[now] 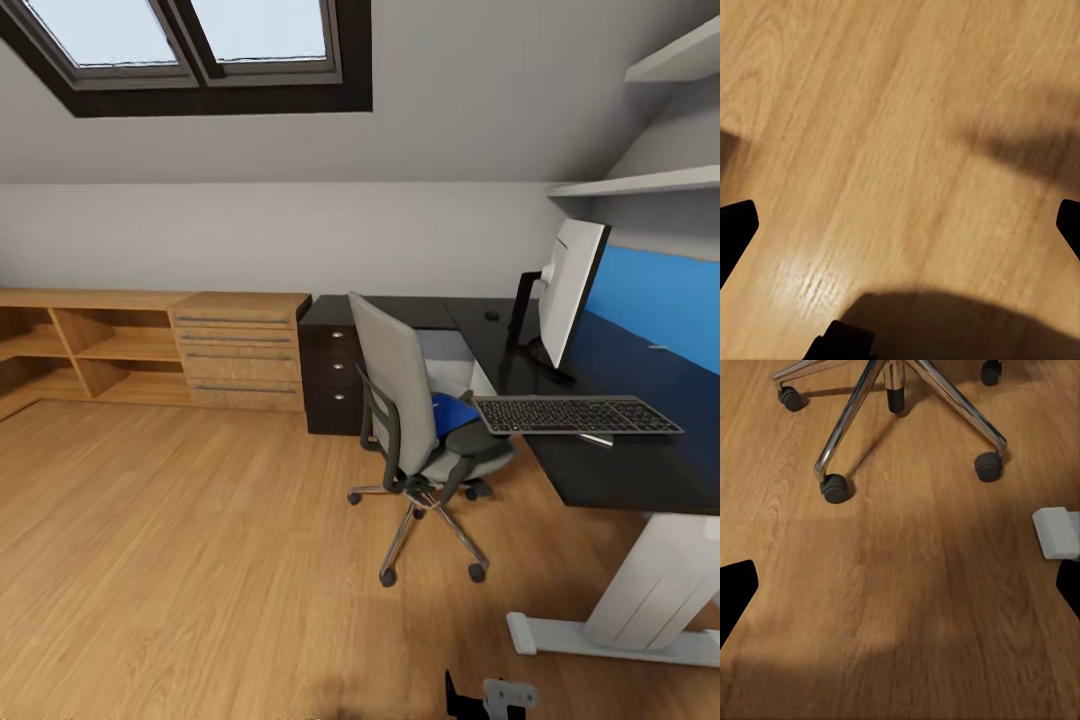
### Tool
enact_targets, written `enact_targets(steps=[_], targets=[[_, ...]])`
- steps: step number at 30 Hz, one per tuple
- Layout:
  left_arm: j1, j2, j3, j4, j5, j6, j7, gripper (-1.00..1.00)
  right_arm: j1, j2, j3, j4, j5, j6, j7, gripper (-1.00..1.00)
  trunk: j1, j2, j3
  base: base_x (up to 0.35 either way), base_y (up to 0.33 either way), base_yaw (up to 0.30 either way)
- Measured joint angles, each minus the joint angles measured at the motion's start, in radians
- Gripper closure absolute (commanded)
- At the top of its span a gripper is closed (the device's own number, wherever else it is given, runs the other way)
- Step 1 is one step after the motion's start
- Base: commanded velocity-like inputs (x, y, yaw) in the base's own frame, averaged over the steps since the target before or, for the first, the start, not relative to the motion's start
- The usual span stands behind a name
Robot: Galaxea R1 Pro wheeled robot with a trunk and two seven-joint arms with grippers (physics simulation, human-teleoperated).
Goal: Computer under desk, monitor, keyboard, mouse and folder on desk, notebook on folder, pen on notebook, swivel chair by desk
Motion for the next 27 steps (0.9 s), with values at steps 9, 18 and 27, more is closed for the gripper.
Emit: enact_targets(steps=[9, 18, 27], targets=[[0.000, 0.000, 0.000, 0.000, 0.000, 0.000, 0.000, -1.00, 0.000, 0.000, 0.000, 0.000, 0.000, 0.000, 0.000, -1.00, 0.023, -0.042, -0.019, 0.000, 0.000, 0.000], [0.000, 0.000, 0.000, 0.000, 0.000, 0.000, 0.001, -1.00, 0.000, 0.000, 0.000, 0.000, 0.001, -0.003, 0.001, -1.00, 0.046, -0.084, -0.036, 0.000, 0.000, -0.046], [0.000, 0.000, 0.000, 0.000, 0.000, -0.001, 0.001, -1.00, 0.000, 0.000, 0.000, 0.001, 0.002, -0.006, 0.001, -1.00, 0.081, -0.147, -0.056, 0.000, 0.000, -0.178]])
